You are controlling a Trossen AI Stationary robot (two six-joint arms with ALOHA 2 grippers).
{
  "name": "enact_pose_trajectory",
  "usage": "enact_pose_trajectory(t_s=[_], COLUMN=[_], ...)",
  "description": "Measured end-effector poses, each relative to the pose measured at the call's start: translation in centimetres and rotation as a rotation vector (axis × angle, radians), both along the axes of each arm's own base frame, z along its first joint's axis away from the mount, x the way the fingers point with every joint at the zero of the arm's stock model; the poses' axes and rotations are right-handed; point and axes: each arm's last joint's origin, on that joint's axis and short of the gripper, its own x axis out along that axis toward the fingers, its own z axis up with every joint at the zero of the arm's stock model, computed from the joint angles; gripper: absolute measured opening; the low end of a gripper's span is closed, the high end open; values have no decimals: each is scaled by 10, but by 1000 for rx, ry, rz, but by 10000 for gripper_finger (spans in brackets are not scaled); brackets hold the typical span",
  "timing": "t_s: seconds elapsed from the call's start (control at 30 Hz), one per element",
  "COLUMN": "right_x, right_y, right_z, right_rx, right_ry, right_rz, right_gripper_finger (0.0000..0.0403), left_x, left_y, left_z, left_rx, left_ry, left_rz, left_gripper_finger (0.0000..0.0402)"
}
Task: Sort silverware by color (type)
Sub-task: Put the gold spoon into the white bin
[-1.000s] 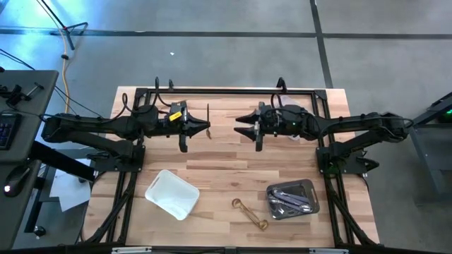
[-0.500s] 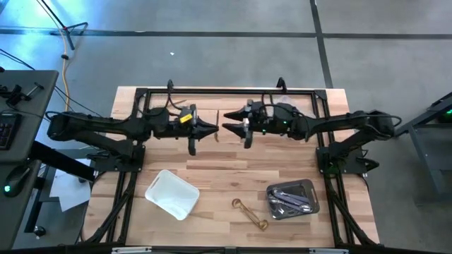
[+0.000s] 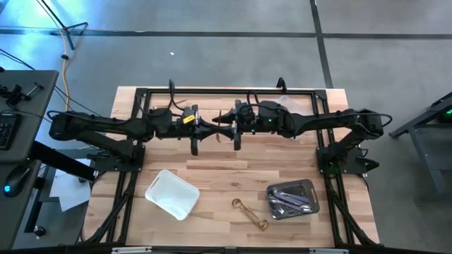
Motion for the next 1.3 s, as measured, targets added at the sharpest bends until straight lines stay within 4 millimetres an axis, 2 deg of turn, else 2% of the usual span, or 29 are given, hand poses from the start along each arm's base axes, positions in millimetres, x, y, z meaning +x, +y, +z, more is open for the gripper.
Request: enact_pose_trajectory(t_s=[0.2, 0.67, 0.8, 0.97, 1.13, 1.3], right_x=[0, -1, -1, -1, -1, -1], right_y=[0, 0, 0, 0, 1, 1], right_z=[8, 11, 11, 11, 11, 11], right_rx=[-6, -6, -5, 13, -3, -11], right_ry=[-81, -111, -111, -111, -111, -114], right_rz=[0, 9, 9, 12, 33, 55], right_gripper_finger=[123, 119, 89, 14, 18, 10], left_x=[-6, -10, -10, -10, -10, -10], left_y=[0, 0, 0, 1, 0, 0], left_z=[6, 11, 11, 11, 11, 11], left_rx=[14, 34, 34, 30, 30, 33], left_ry=[-25, -35, -36, -37, -39, -41], left_rz=[1, 26, 30, 32, 29, 24], left_gripper_finger=[1, 1, 1, 1, 2, 21])
